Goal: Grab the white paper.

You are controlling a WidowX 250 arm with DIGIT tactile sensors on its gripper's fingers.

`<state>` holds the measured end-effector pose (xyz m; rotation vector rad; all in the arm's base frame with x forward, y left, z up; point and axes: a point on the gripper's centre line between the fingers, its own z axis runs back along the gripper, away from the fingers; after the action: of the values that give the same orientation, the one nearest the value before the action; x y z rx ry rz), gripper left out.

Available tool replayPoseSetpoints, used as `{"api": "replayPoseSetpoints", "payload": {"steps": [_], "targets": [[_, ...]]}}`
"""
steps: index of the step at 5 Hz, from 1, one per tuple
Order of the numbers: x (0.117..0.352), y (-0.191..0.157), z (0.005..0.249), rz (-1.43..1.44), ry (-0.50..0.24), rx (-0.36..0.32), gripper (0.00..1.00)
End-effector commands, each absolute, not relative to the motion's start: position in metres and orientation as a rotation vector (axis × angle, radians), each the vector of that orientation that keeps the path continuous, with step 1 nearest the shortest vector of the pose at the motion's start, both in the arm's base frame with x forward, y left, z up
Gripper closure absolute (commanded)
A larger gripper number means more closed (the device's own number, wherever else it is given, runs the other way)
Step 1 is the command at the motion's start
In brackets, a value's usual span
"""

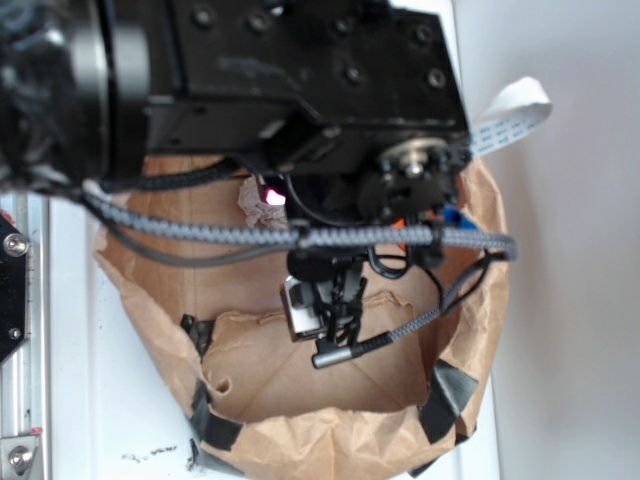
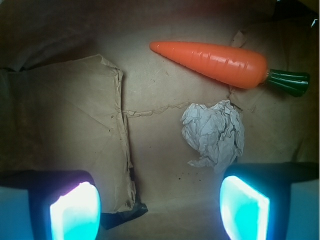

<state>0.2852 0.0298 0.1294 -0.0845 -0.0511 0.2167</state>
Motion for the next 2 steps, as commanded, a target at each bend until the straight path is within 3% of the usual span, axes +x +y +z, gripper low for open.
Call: {"api": "replayPoseSetpoints", "payload": {"steps": [1,2], "targets": [[0.296,0.057,0.105,0.292,-0.131,0.002,0.0],[0.281,0.073,0.102,0.241,-0.161,0.009,0.0]]}}
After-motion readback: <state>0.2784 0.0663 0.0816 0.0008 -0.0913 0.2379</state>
